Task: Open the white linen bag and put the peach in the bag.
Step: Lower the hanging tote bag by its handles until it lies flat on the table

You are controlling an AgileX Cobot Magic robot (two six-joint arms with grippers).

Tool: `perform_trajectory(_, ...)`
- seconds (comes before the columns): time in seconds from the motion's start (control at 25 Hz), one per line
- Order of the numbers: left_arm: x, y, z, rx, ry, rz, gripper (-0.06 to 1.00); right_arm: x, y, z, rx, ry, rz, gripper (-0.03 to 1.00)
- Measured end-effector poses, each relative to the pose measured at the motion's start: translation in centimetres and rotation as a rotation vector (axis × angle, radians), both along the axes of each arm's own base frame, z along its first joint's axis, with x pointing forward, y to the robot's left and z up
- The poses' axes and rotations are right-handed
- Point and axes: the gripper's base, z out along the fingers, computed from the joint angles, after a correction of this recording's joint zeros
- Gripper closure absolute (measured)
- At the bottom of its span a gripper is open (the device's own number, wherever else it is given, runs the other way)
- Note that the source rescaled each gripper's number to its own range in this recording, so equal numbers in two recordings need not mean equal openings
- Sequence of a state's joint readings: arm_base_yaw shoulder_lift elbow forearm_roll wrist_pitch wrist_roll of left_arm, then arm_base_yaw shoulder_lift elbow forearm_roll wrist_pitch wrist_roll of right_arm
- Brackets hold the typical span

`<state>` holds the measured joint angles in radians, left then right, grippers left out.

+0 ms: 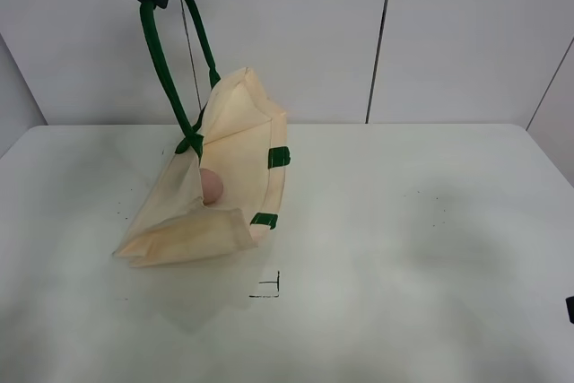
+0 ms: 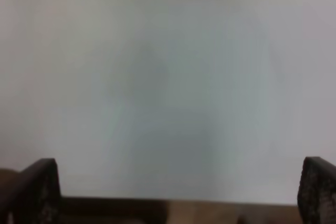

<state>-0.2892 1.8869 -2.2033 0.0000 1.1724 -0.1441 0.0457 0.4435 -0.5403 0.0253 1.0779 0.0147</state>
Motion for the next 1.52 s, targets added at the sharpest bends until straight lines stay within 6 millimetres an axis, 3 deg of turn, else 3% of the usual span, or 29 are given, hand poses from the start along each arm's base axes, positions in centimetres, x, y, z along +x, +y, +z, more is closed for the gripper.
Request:
perform_trajectory(0.4, 0.1, 0.0, -0.1, 0.001, 0.002, 0.0, 0.94, -5.8, -0.3, 0.4, 0.003, -0.409, 0.007, -0.03)
perform_trajectory(0.6, 1.4, -0.4, -2.1, 0.014, 0.048, 0.0, 0.94, -6.5, -0.4, 0.4, -0.003, -0.453, 0.006, -0.03)
perform_trajectory(0.76, 3.6, -1.2, -5.8, 0.022, 0.135, -0.006, 0.94, -6.5, -0.4, 0.4, -0.005, -0.453, 0.005, -0.03)
perform_trajectory(1.12, 7.8, -2.7, -16.5, 0.068, 0.355, -0.009, 0.94, -6.5, -0.4, 0.4, -0.005, -0.453, 0.005, -0.03)
perform_trajectory(1.24, 8.3, -2.9, -18.3, 0.073, 0.39, -0.019, 0.8, -6.5, -0.4, 0.4, -0.005, -0.453, 0.005, -0.03)
perform_trajectory(1.4, 8.5, -3.0, -18.6, 0.073, 0.387, -0.022, 0.31, -6.5, -0.4, 0.4, -0.005, -0.453, 0.005, -0.03)
perform_trajectory(1.52, 8.6, -2.6, -18.6, 0.112, 0.377, -0.014, 0.15, -6.5, -0.4, 0.4, -0.005, -0.453, 0.005, -0.03)
